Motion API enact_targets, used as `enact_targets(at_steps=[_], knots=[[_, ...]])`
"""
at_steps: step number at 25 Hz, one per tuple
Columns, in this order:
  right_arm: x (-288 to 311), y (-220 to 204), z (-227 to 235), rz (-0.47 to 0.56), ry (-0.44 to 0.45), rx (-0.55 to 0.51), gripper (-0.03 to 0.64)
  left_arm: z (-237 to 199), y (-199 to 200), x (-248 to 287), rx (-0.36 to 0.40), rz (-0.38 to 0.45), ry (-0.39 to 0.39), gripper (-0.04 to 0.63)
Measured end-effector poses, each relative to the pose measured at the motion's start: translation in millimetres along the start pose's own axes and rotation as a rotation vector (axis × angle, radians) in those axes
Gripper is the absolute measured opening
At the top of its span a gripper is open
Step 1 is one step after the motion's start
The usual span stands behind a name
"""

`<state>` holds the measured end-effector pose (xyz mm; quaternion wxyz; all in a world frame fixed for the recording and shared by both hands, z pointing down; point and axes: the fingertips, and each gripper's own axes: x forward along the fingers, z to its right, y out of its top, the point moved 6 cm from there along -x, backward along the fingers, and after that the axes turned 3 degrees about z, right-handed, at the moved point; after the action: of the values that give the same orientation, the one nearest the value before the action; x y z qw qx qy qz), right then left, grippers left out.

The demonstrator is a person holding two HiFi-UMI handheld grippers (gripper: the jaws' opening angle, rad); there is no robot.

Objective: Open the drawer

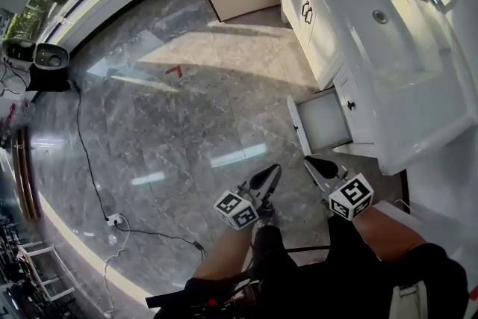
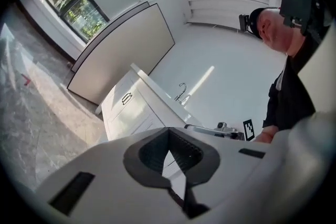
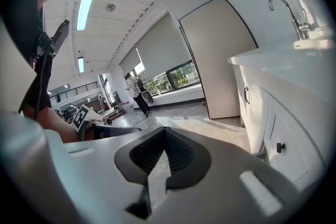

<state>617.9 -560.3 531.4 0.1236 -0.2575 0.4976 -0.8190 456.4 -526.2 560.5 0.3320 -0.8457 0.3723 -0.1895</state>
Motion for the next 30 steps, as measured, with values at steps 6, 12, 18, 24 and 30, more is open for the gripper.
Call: enact_targets(at_steps=[6,12,18,24,30], knots=[[-48,81,-7,0.054,-0.026,-0.046,0.0,74,54,1,0.112,-0.004,0.022,0.0],[-91,142,-8,0.07,-0.07,-0.094,0.0,130,102,-5,0.17,0.009,0.031,0.0],[-126,177,-6,0.081,-0.096,-0.115,0.0,175,142,-16,0.238,0.045,0.03,0.0],[-134,215,-21,0.091,-0.089,-0.123,0.0,203,181,-40,0.234,0.09,0.027,0.0],[-159,261,-32,0.127,-0.114,-0.136,0.0,241,212,-58,0.225,0.162,-0.005,0.0]])
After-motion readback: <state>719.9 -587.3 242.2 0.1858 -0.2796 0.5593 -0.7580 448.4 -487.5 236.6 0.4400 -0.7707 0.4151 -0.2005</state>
